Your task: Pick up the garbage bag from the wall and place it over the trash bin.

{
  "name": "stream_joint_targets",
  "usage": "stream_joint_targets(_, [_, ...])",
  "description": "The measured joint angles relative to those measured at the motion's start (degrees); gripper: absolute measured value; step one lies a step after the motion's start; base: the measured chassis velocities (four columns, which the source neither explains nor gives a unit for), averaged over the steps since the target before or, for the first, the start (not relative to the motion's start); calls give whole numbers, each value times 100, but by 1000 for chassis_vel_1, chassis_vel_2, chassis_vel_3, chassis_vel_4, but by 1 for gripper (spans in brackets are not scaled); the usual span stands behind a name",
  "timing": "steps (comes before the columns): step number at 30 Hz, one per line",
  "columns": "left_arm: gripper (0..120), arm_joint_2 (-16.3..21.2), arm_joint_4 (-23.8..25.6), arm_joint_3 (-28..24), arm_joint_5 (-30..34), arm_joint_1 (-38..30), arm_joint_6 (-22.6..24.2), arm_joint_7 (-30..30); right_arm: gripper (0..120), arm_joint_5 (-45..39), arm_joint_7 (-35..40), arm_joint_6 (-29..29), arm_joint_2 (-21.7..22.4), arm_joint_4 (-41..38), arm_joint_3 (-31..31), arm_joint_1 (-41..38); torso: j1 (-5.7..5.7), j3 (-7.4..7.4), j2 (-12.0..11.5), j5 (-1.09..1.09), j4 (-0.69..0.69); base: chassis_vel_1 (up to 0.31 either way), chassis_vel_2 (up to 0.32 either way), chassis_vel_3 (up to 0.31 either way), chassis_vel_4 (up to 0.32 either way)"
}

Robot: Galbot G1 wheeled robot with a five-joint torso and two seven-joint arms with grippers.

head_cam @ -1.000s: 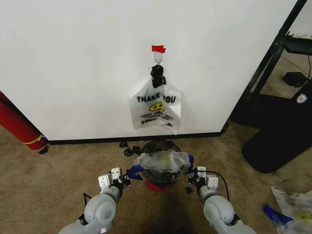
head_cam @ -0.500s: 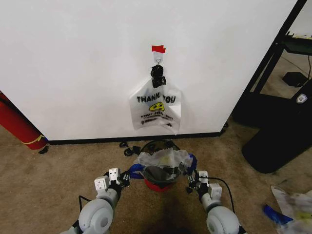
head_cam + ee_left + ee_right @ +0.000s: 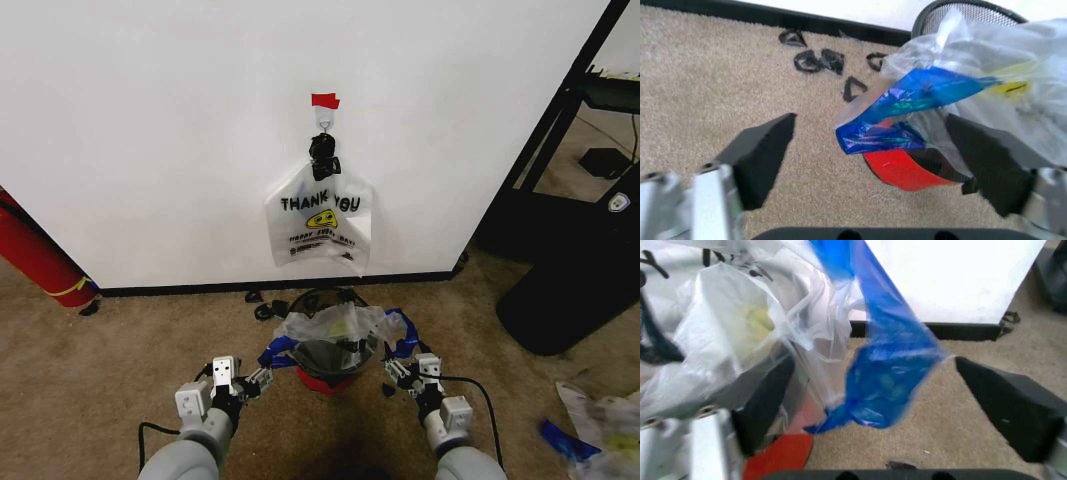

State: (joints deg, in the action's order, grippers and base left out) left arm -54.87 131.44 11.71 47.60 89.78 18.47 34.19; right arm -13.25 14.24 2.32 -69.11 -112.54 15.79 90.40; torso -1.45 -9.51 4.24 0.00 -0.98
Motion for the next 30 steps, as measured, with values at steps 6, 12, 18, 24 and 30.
stream_joint_targets(6, [100,76,270,165,-3,123,2,77,100,268,-31,-197,7,-149,120,395,0,0,0,0,0,0,0,0,0])
stream_joint_targets(12, [100,193,440,169,-28,-17,-66,67,100,377,-35,-773,-90,-106,354,751,0,-1,0,0,1,0,0,0,0])
stream_joint_targets(18, [100,604,113,100,338,-1097,-218,-598,100,487,-305,-1767,-250,-146,623,764,-1,-1,0,-2,-8,0,0,0,0])
stream_joint_targets(24, [100,945,-458,78,520,-1554,-259,-1133,100,467,-539,-2477,-171,-244,697,473,-1,-2,0,-2,3,0,0,0,0])
stream_joint_targets(30, [100,1047,-1248,-500,920,-2671,37,-1388,100,574,-558,-2832,-529,-586,1157,916,-1,-2,0,-2,-2,0,0,0,0])
